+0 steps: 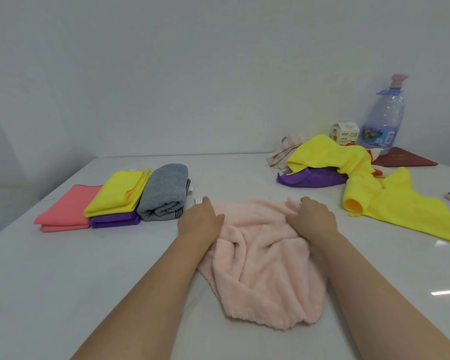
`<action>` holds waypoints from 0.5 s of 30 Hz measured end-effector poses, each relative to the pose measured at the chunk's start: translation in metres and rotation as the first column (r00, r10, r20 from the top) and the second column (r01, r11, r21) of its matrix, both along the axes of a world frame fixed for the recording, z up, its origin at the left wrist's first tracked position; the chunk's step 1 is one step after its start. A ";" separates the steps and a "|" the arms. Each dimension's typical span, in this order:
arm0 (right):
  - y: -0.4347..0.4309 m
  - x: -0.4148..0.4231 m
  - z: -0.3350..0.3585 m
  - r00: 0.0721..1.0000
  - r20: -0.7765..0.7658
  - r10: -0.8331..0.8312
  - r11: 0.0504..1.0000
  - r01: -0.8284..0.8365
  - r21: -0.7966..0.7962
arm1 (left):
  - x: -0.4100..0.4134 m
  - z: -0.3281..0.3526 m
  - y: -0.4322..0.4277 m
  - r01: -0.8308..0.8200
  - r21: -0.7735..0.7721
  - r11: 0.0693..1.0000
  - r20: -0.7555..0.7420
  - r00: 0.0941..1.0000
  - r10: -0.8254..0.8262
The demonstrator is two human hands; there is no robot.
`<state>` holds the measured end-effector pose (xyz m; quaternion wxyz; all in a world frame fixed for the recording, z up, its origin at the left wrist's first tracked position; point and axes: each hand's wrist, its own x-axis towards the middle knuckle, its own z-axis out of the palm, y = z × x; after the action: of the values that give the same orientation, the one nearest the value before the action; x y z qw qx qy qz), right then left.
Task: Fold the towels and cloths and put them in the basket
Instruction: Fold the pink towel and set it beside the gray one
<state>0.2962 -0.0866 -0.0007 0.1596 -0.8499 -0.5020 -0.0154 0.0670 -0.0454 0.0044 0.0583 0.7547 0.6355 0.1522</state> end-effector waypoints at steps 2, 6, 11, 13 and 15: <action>-0.002 -0.002 0.002 0.994 0.108 -0.009 0.999 0.014 -0.040 | 0.002 0.003 0.000 -0.007 -0.042 0.999 -0.058 0.998 0.005; -0.006 -0.006 0.013 0.958 0.284 -0.028 0.998 0.009 0.068 | 0.006 0.004 0.002 0.010 0.001 1.000 -0.087 0.996 -0.010; 0.001 -0.014 0.040 0.999 0.038 -0.024 0.939 0.009 0.344 | 0.006 0.030 0.012 -0.028 0.136 0.990 0.146 0.989 0.008; 0.010 -0.013 0.059 0.996 -0.088 0.030 0.908 0.010 0.419 | 0.006 0.049 0.021 -0.076 0.214 0.974 0.333 0.943 0.000; 0.025 -0.014 0.078 0.980 -0.157 0.119 0.886 -0.034 0.462 | 0.009 0.068 0.032 -0.083 0.280 0.956 0.469 0.881 -0.061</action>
<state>0.2820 -0.0617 0.0773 0.4004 -0.7657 -0.5009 -0.0498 0.0763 -0.0129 0.0727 0.0985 0.6913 0.5769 0.4239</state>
